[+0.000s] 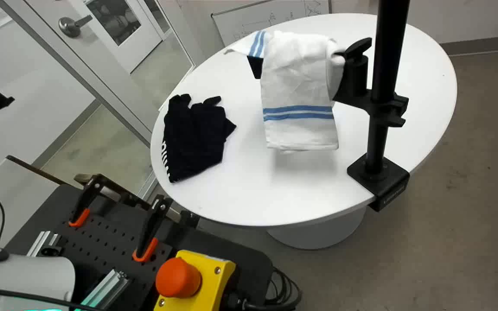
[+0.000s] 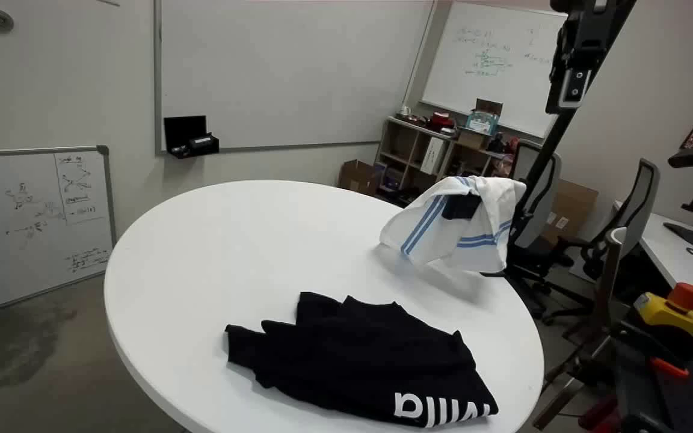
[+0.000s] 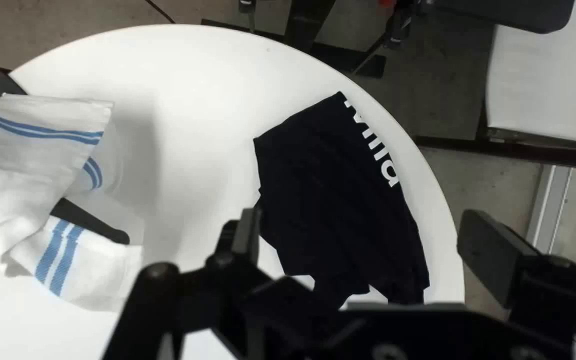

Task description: Place the black shirt on the stand

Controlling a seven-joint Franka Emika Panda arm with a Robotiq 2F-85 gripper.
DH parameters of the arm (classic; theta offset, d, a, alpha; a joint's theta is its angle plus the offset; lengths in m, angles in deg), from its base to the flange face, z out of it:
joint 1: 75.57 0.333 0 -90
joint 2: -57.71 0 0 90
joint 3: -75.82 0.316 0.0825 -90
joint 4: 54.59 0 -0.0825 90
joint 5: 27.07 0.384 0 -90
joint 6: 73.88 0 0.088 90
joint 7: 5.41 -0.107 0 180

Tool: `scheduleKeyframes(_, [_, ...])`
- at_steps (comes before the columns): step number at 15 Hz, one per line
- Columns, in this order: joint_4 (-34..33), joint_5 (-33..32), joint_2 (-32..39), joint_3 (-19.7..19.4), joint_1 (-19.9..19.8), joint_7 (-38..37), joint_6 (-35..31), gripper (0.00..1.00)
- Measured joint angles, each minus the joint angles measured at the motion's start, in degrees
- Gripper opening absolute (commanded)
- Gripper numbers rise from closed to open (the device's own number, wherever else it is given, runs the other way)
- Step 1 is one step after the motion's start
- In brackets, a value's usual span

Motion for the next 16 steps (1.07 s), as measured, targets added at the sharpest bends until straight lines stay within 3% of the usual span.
scheduleKeyframes(7, [0.0,0.0,0.0,0.0,0.0,0.0,0.0,1.0])
scheduleKeyframes(8, [0.0,0.0,0.0,0.0,0.0,0.0,0.0,0.94])
scheduleKeyframes(9, [0.0,-0.1,0.0,0.0,0.0,-0.5,-0.1,0.99])
scheduleKeyframes(16, [1.5,-3.9,3.9,3.2,1.6,0.8,-5.5,1.0])
